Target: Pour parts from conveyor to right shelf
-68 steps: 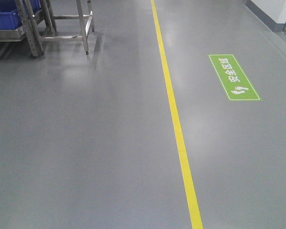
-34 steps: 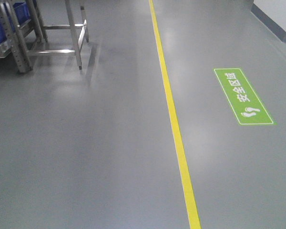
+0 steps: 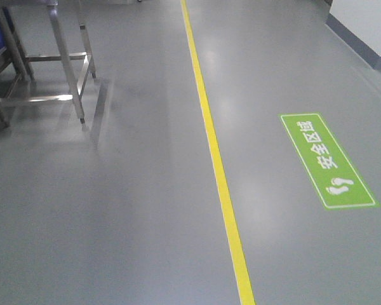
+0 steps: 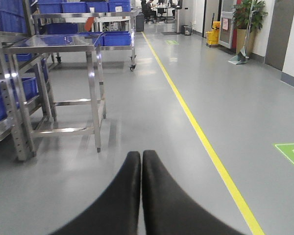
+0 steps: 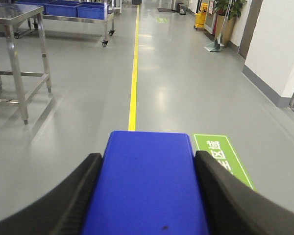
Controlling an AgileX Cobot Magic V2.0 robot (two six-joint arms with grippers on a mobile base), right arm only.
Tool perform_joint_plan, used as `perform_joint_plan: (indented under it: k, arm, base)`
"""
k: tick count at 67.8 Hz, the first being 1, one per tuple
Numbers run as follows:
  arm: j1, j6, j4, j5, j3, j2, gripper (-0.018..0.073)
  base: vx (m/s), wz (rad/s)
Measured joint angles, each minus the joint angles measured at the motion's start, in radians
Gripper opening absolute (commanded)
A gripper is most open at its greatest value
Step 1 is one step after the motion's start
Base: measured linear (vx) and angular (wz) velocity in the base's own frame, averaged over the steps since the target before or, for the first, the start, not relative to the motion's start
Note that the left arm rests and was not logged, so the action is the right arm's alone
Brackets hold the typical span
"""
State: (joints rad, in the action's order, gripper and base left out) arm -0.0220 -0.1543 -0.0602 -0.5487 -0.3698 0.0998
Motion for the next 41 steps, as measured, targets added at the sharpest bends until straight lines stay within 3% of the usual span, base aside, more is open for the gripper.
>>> perform_joint_plan:
  k: [41]
  arm:
    - [0.000, 0.002, 0.000, 0.001, 0.000, 0.000, -0.0006]
  base:
    - [0.76, -0.05]
